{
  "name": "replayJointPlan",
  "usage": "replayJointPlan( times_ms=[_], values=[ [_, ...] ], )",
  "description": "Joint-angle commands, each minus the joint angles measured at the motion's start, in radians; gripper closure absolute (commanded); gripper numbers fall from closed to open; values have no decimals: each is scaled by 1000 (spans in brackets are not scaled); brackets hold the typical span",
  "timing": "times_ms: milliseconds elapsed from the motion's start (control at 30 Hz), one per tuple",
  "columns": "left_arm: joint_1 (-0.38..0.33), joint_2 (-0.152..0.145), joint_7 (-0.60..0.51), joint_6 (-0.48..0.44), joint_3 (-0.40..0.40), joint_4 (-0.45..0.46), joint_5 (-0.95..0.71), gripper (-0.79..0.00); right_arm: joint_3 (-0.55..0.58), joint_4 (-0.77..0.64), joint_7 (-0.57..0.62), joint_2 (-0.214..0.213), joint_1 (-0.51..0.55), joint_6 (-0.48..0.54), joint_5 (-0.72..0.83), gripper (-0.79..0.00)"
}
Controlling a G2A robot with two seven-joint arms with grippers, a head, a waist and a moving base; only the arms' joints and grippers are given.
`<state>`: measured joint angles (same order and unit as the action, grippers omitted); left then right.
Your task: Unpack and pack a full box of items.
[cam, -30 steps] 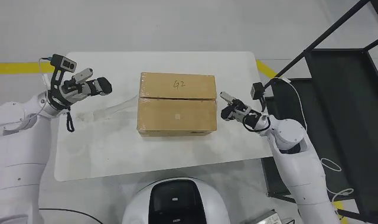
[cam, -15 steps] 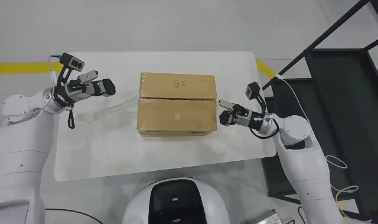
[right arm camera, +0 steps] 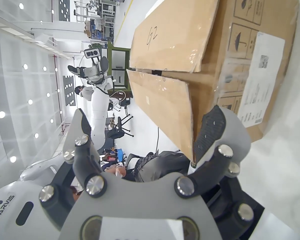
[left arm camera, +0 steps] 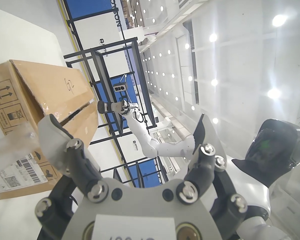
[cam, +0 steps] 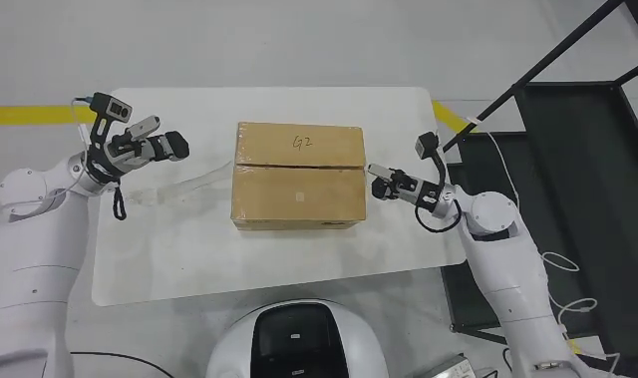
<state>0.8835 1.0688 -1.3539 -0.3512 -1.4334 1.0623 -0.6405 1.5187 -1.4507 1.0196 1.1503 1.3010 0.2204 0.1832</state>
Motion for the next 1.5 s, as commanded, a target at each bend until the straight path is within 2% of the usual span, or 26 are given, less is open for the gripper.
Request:
replayJointPlan(
  times_ms=[0,400,533,767,1100,1300,1467],
  values=[
    [5,-2,7,3,-1,7,1,-785,-18,31,10,1,-26,21,17,-785],
    [36,-12,20,8,-17,48,0,-785,-124,186,56,13,-139,62,96,-785],
    [48,-17,23,10,-34,61,-6,-785,-118,206,120,9,-149,79,158,-785],
    [64,-22,27,18,-42,91,-20,-785,-114,234,123,1,-152,118,133,-785],
    [71,-27,36,24,-42,111,-25,-785,-154,280,147,5,-175,135,208,-785],
    [75,-29,43,25,-47,119,-36,-785,-149,267,202,3,-176,130,299,-785],
    [80,-31,45,26,-45,131,-42,-785,-127,192,283,-8,-139,93,359,-785]
  ],
)
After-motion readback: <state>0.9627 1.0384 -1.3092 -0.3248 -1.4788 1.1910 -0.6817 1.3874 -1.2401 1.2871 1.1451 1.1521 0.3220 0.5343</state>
